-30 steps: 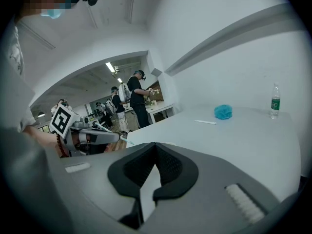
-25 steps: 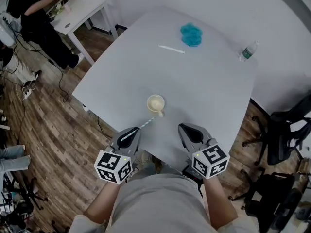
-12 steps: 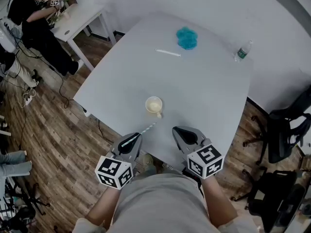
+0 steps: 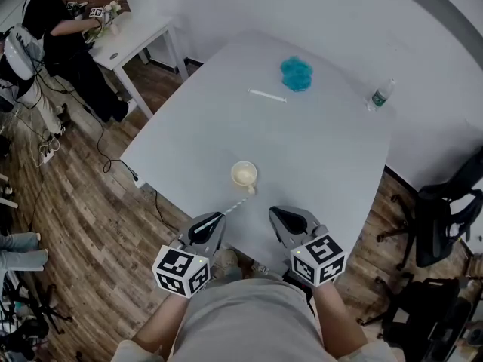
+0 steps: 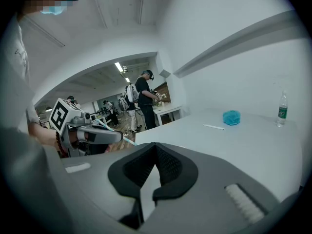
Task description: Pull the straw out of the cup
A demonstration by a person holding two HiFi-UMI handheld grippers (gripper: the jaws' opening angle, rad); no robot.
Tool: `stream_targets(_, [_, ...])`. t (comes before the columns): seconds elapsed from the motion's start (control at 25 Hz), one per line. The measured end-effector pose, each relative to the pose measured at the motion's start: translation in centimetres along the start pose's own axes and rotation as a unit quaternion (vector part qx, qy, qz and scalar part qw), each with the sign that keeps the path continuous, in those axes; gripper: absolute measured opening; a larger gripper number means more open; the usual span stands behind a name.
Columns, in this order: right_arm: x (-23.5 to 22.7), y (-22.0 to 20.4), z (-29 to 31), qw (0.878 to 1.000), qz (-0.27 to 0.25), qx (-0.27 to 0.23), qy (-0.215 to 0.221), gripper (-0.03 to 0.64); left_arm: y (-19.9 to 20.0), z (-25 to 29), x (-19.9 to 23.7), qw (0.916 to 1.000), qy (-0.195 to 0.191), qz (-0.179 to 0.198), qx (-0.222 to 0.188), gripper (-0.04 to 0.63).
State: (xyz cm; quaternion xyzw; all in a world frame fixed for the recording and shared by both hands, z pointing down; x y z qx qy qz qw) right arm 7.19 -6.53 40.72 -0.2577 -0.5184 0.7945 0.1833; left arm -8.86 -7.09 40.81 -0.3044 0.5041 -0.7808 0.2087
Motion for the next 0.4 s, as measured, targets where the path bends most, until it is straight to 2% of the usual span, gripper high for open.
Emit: stream_targets(0.4, [0.35,-0.19,0.08,1.000,0.007,-0.008,-0.005,0.003,0.12,-0.29,0.43,0.9999,-0.007,-0.008,-0.006,0.044])
Point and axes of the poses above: the fingertips, and each gripper's own axes: z forward along the fingers, x to its left, y out of its top, the point moved 4 cm from there along -z, backward along the fingers, and after that the axes turned 3 degrees about -x, right-handed, at the moved point
